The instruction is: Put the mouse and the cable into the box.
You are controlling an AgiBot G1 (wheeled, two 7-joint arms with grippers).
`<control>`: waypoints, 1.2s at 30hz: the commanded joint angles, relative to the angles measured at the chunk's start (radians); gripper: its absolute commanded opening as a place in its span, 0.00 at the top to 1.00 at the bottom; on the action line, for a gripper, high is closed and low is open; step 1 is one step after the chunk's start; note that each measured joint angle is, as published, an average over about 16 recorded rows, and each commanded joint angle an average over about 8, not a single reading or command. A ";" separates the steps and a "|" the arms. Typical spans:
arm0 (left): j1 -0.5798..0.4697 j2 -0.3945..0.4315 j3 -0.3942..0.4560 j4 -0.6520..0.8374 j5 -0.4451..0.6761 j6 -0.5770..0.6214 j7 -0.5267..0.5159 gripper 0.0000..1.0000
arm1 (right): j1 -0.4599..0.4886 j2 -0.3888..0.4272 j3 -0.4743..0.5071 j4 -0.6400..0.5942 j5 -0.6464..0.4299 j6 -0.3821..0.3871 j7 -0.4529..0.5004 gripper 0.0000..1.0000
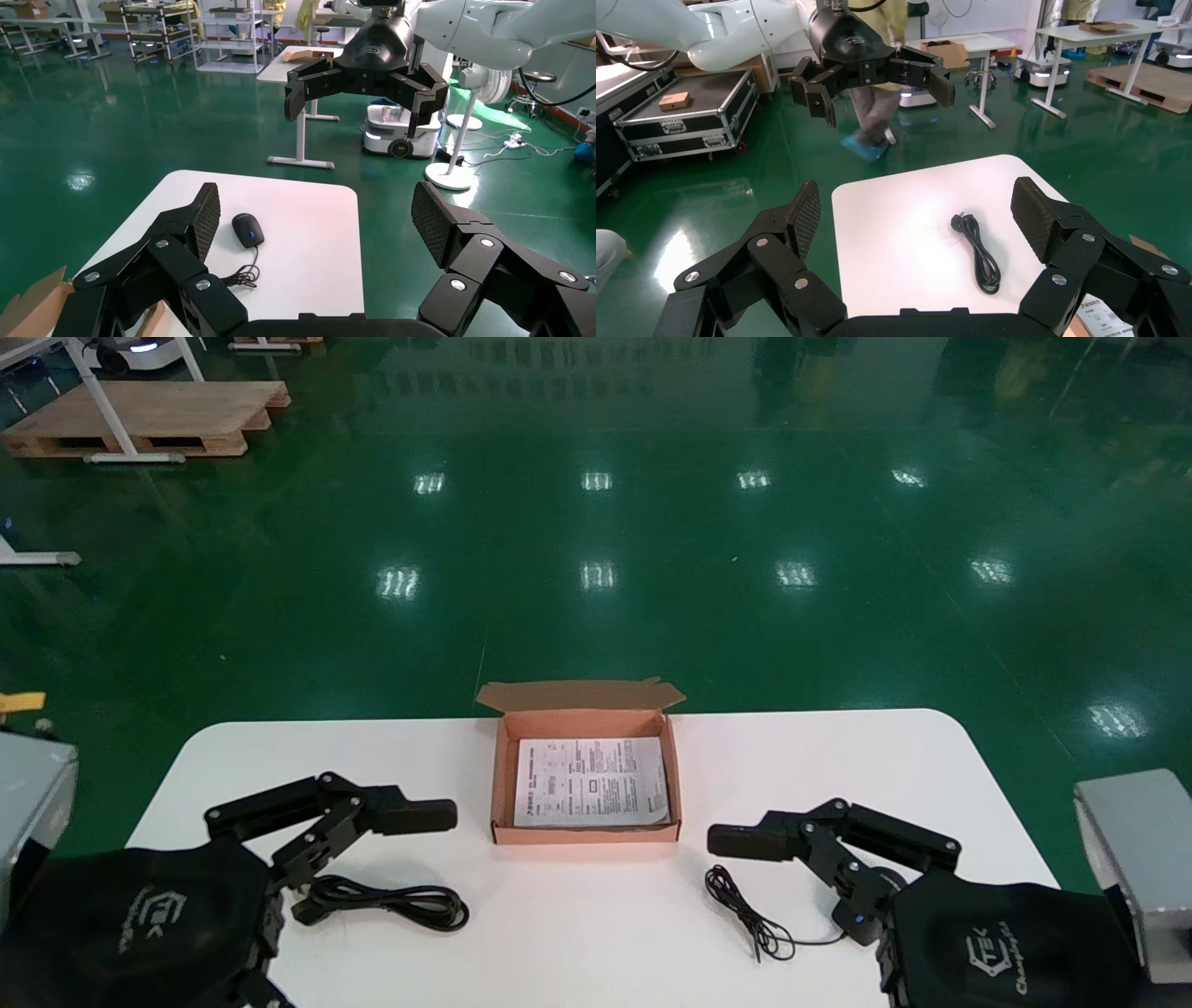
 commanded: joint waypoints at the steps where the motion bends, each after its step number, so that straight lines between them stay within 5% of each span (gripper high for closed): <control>1: 0.000 0.000 0.000 0.000 0.000 0.000 0.000 0.00 | 0.000 0.000 0.000 0.000 0.000 0.000 0.000 0.00; 20: -0.002 -0.008 0.005 -0.007 0.022 0.003 0.006 0.00 | 0.000 0.000 0.000 0.000 -0.002 0.000 -0.002 0.00; 26: -0.052 -0.050 0.049 -0.050 0.213 0.007 0.056 0.00 | 0.002 -0.005 -0.025 -0.001 -0.081 0.010 -0.037 0.00; 36: -0.202 -0.001 0.145 -0.039 0.657 -0.107 0.168 0.00 | 0.145 -0.078 -0.161 -0.049 -0.441 0.064 -0.044 0.00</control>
